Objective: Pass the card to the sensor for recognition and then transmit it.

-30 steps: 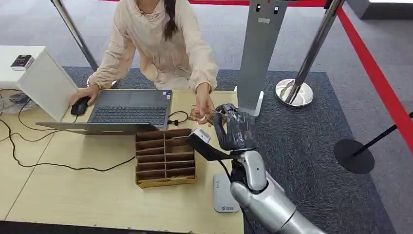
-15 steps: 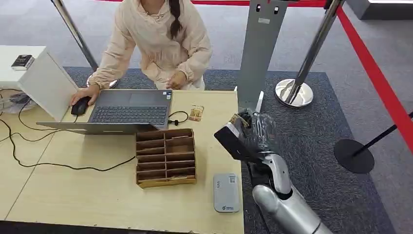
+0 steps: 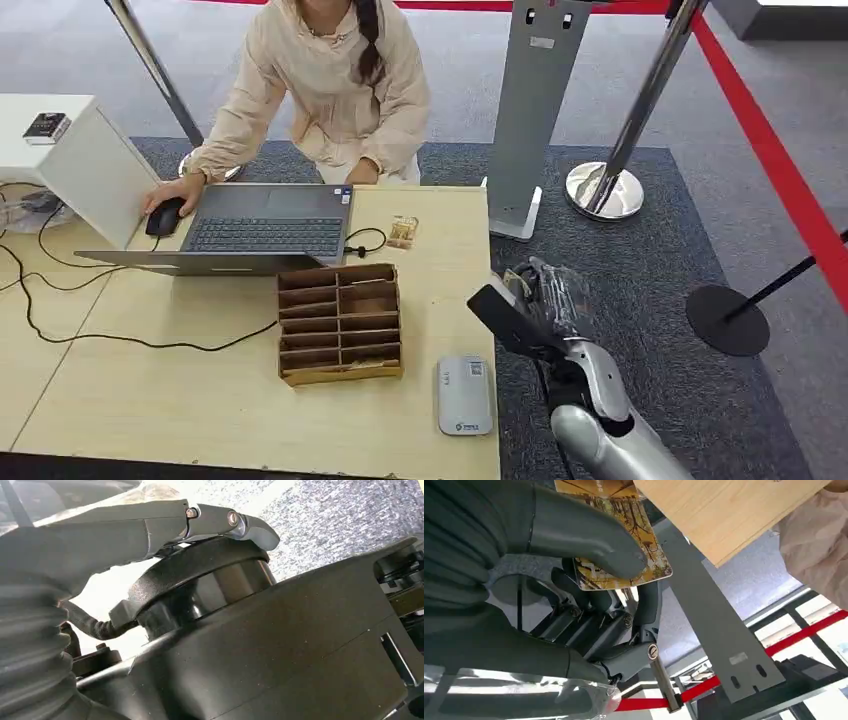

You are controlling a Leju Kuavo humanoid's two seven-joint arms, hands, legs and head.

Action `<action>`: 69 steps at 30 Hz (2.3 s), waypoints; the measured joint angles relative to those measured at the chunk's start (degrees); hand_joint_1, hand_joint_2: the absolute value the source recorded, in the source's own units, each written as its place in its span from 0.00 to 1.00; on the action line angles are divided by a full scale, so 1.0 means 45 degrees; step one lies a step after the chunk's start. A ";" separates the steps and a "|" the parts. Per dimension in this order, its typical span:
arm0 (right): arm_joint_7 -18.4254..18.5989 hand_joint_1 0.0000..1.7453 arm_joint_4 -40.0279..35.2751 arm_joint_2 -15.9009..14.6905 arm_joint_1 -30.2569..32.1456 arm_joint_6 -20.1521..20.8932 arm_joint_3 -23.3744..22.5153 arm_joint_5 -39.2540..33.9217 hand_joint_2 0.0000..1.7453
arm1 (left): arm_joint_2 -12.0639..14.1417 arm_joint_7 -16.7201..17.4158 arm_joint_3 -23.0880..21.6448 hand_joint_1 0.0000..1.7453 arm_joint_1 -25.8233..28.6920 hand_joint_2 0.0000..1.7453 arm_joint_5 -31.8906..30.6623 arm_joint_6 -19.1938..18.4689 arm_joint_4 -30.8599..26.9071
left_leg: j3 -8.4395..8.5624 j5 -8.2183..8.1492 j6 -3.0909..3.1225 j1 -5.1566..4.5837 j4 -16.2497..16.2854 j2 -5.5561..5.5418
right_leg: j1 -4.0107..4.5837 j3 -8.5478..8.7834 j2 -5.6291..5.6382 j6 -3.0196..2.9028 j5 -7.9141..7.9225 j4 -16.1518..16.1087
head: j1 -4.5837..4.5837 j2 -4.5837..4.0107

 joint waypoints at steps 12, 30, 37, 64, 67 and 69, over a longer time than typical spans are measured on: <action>0.0209 1.00 0.0068 -0.0379 0.0218 0.0661 0.0200 -0.0112 1.00 | 0.0015 -0.0034 0.0180 0.00 0.0034 1.00 -0.0005 -0.0020 0.0015 | -0.0002 0.0000 0.0000 0.0000 0.0000 0.0004 | 0.0000 0.0001 0.0000 0.0001 0.0000 0.0003 | 0.0000 0.0000; 0.0170 1.00 0.0792 -0.0365 0.0218 0.1375 0.1526 -0.1219 1.00 | 0.0025 -0.0078 0.0379 0.00 0.0084 1.00 -0.0049 -0.0005 0.0015 | -0.0004 0.0000 0.0000 -0.0001 0.0000 0.0003 | 0.0002 0.0001 0.0000 0.0000 0.0000 0.0006 | 0.0000 0.0000; 0.0087 1.00 0.0996 -0.0360 0.0199 0.1239 0.1817 -0.1292 1.00 | 0.0025 -0.0156 0.0457 0.00 0.0123 1.00 -0.0049 0.0039 0.0015 | -0.0004 0.0000 0.0000 -0.0001 0.0000 0.0003 | 0.0001 0.0001 -0.0001 0.0000 0.0000 0.0007 | 0.0005 0.0000; -0.0340 1.00 0.2128 -0.0020 0.0176 0.0777 0.2419 -0.1579 1.00 | 0.0025 -0.0199 0.0588 0.00 0.0164 1.00 -0.0136 0.0063 0.0015 | -0.0003 0.0001 -0.0001 0.0000 0.0000 0.0003 | 0.0001 0.0000 -0.0001 0.0000 0.0000 0.0009 | 0.0000 0.0000; -0.0417 1.00 0.2287 0.0019 0.0147 0.0739 0.2482 -0.1584 1.00 | 0.0025 -0.0199 0.0588 0.00 0.0164 1.00 -0.0136 0.0063 0.0015 | -0.0002 0.0001 -0.0001 0.0000 0.0000 0.0003 | 0.0001 0.0000 -0.0001 0.0000 0.0000 0.0009 | 0.0005 0.0000; -0.0437 1.00 0.2366 0.0053 0.0132 0.0700 0.2512 -0.1593 1.00 | 0.0025 -0.0199 0.0593 0.00 0.0164 1.00 -0.0136 0.0063 0.0015 | -0.0002 0.0001 -0.0001 0.0000 0.0000 0.0003 | 0.0002 0.0001 -0.0001 0.0000 0.0000 0.0010 | 0.0000 0.0000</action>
